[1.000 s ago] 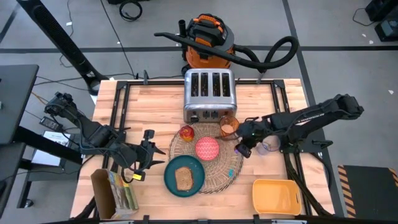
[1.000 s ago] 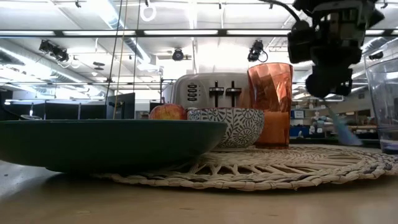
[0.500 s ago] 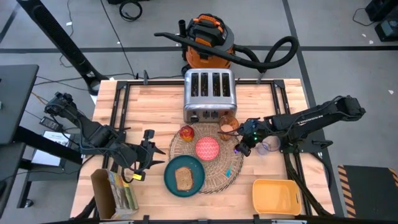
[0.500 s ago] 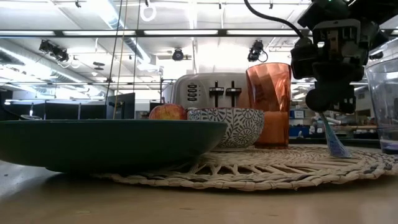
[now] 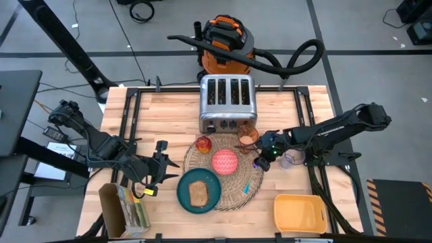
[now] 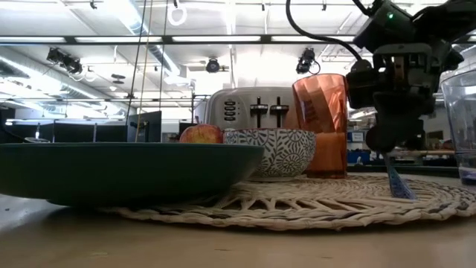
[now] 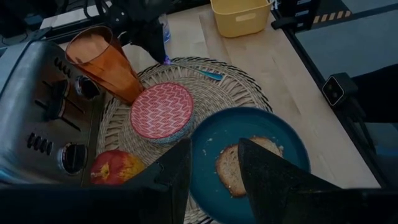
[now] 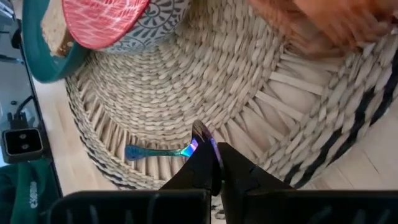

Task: Arrange a breakfast setting
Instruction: Put the blue spoon on the brown placemat to the right of the red patterned bowl

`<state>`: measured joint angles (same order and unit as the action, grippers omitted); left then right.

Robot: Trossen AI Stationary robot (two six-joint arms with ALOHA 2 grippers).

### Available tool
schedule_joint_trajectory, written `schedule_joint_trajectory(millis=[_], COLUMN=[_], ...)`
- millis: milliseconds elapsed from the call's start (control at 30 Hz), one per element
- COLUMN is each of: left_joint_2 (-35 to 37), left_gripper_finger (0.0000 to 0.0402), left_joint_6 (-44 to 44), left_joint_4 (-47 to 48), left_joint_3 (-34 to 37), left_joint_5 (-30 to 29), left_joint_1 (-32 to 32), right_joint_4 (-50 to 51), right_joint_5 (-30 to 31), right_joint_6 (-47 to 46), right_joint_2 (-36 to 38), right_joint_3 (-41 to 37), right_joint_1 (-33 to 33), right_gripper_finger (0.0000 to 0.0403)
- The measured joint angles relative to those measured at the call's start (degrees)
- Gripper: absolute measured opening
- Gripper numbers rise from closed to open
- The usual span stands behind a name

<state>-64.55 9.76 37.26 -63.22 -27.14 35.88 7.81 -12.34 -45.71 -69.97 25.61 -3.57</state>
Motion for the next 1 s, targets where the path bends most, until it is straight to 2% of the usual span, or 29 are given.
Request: schedule_joint_trajectory(millis=[433,633,1000], left_joint_2=[0.00,0.00,0.00], left_gripper_finger=[0.0139,0.0139,0.0139], left_joint_6=[0.00,0.00,0.01], left_joint_4=[0.02,0.01,0.00], left_joint_3=[0.00,0.00,0.00], left_joint_5=[0.00,0.00,-0.02], left_joint_1=[-0.02,-0.02,-0.02], right_joint_4=[1.63,2.28,19.39], right_joint_5=[4.63,5.53,14.96], right_joint_6=[3.66,4.40,6.97], right_joint_2=[-0.20,2.23,5.63], right_joint_3=[-0.15,-0.11,10.70], right_joint_1=[-0.04,-0.04,-1.80], right_gripper_finger=[0.0090,0.0116,0.0117])
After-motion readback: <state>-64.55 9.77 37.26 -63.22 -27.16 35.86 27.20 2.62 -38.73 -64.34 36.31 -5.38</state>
